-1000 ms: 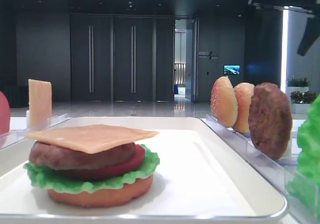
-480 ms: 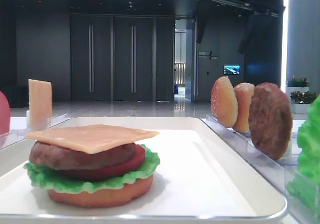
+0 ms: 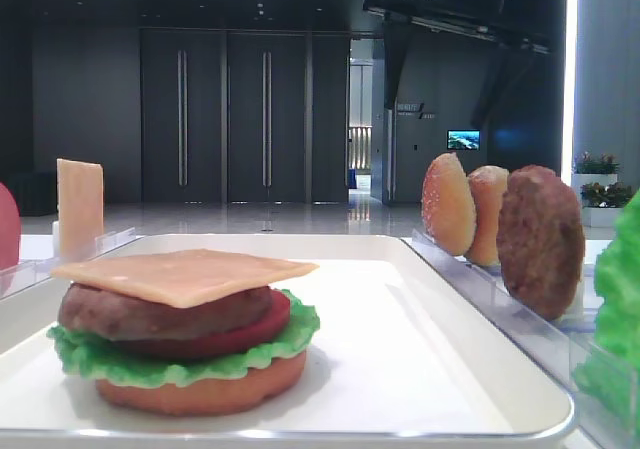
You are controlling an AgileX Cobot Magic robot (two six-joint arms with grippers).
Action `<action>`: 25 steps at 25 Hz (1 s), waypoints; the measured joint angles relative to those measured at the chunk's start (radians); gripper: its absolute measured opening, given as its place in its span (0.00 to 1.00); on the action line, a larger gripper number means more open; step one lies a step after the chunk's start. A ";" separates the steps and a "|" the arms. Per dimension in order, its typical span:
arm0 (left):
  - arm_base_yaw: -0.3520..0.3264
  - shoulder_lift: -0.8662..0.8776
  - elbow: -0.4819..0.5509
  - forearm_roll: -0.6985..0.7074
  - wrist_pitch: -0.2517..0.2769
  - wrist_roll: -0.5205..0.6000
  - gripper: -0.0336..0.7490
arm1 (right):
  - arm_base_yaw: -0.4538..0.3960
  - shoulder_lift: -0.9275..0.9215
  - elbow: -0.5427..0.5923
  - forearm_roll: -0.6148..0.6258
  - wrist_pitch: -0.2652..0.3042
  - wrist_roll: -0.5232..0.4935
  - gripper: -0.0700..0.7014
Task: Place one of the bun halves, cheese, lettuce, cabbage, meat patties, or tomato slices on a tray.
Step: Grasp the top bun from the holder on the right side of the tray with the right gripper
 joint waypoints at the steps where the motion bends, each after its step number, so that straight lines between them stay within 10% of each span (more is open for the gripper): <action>1: 0.000 0.000 0.000 0.000 0.000 0.000 0.93 | 0.000 0.001 0.000 -0.007 0.000 0.000 0.81; 25: 0.000 0.000 0.000 0.000 0.000 0.000 0.93 | -0.001 0.085 0.000 0.001 -0.001 -0.011 0.79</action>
